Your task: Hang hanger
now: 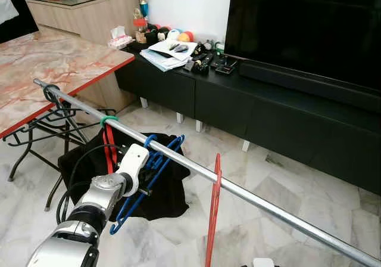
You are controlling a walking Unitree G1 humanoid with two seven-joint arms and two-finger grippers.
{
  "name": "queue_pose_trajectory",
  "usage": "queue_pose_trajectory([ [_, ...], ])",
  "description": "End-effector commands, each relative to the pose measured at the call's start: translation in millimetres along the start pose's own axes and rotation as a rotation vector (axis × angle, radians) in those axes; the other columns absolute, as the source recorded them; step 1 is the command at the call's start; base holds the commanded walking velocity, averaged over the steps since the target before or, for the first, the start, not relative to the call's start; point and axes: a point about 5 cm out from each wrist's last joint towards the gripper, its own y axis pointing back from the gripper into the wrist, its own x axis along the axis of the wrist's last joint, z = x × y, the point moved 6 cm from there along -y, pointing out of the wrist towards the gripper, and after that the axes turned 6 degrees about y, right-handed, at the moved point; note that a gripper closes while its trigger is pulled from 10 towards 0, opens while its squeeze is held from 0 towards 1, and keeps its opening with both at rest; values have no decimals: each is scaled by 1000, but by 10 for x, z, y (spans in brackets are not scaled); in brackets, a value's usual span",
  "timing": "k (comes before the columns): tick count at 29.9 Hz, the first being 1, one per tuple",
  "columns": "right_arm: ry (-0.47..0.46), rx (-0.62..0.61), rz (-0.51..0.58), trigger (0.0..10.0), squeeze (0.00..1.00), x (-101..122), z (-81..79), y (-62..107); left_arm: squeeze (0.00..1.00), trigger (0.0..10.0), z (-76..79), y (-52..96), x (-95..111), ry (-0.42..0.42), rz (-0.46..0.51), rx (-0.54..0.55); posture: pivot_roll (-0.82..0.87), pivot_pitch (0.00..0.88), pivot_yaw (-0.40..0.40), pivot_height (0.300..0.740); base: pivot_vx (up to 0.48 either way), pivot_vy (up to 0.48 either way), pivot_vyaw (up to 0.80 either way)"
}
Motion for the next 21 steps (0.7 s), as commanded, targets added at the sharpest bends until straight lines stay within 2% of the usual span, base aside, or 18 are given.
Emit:
queue_pose_trajectory([
  [1,-2,1,-3,10000,0,-15,-30,2,0,0,-59,7,68,17,56,55,6,25,27,740,0,0,0],
  [4,-1,0,-2,10000,0,-10,-33,1,0,0,-104,31,173,35,132,95,7,25,27,740,0,0,0],
  [10,-2,-4,0,10000,0,-7,-19,1,0,0,-68,104,184,21,205,84,11,25,27,740,0,0,0],
  [15,-1,-4,-2,10000,0,-1,-6,-1,0,0,-67,164,121,8,215,83,11,24,29,740,0,0,0],
  [21,-2,0,-3,10000,0,-5,-46,-1,0,0,51,286,-28,-46,216,17,14,19,33,740,0,0,0],
])
